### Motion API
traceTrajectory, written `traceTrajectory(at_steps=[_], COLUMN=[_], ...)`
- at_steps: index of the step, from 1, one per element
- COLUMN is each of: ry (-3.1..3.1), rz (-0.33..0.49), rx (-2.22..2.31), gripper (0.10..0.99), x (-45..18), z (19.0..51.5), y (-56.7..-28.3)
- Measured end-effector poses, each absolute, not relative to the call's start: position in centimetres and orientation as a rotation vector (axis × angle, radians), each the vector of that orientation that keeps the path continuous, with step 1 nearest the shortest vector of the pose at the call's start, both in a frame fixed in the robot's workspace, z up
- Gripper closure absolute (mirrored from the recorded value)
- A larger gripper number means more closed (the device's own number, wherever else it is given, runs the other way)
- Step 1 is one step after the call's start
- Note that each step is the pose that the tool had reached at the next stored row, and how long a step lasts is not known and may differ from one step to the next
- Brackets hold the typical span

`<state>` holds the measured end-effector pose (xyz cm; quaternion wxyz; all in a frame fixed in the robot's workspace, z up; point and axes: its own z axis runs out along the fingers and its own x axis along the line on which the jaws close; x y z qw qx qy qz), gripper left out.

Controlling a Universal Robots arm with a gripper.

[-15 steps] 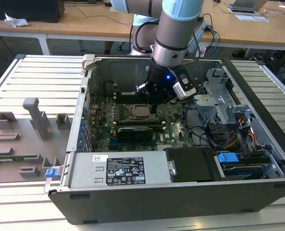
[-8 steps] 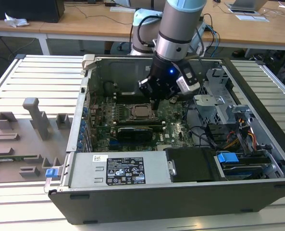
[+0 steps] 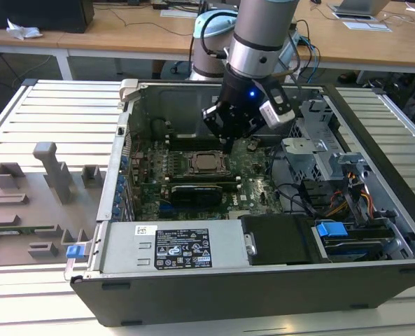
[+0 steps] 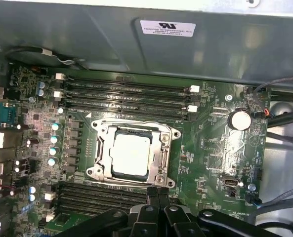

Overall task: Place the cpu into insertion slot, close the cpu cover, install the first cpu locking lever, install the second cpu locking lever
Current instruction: 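Install the second cpu locking lever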

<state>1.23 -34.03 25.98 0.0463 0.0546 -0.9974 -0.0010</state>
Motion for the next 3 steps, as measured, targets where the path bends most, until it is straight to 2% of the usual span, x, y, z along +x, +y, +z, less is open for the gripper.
traceTrajectory(at_steps=[3], ry=[-3.044], rz=[-0.003], rx=[0.167], gripper=[0.98], x=[1.23], z=[26.0], y=[-34.03])
